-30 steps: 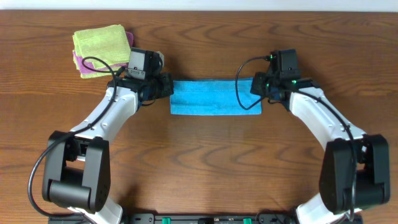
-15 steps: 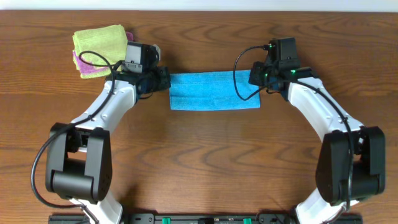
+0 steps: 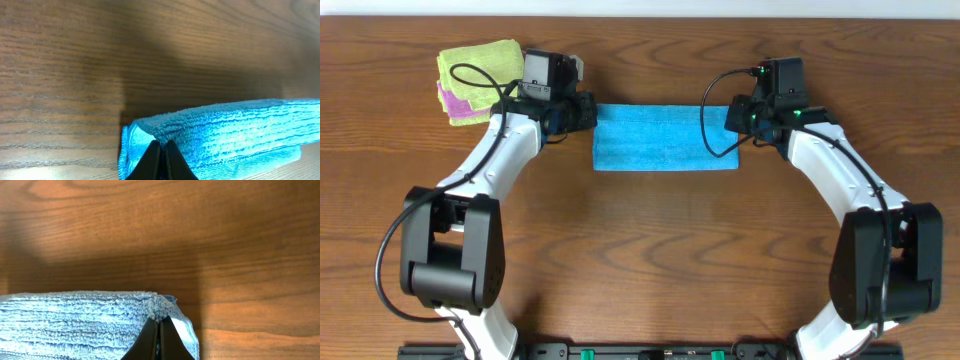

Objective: Fold the cloth
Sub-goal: 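Lay the folded edge down at the far side with both grippers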

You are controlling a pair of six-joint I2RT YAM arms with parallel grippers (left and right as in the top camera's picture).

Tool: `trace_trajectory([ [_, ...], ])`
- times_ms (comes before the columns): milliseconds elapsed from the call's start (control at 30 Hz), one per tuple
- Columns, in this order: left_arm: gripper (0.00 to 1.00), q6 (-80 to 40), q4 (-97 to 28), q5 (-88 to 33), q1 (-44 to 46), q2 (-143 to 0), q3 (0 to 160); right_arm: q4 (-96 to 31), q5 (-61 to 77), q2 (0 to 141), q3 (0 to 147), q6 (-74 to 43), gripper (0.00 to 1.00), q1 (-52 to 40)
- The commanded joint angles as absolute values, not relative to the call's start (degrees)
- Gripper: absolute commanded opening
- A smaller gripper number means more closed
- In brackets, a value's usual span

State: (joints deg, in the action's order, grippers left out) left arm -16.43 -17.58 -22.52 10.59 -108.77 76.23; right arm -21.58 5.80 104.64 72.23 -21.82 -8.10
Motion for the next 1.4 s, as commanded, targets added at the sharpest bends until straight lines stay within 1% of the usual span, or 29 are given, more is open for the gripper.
trace_trajectory([
  [0,0.06,-15.2,-17.85,-22.5,10.13,-109.6,77.54,-21.45,4.95,105.14,73.93,-20.45,0.02,-6.92],
  [433,0.06,-15.2,-20.82,-22.55,10.2,-109.6,77.54,-22.74,8.38,107.04,74.19,-19.59,0.02,-7.14],
  [600,0.06,-15.18,-21.06,-22.41,10.2,-109.6,77.54,-22.22,9.43,109.58,74.22,-19.66,0.02,-7.16],
  [933,0.06,-15.16,-20.78,-20.93,10.2,-109.6,77.56,-21.65,9.52,109.65,76.38,-19.64,0.02,-6.76],
  [1367,0.06,-15.29,-25.98,-20.58,10.2,-109.6,77.56,-27.59,11.92,109.62,76.38,-19.62,0.01,-7.97],
])
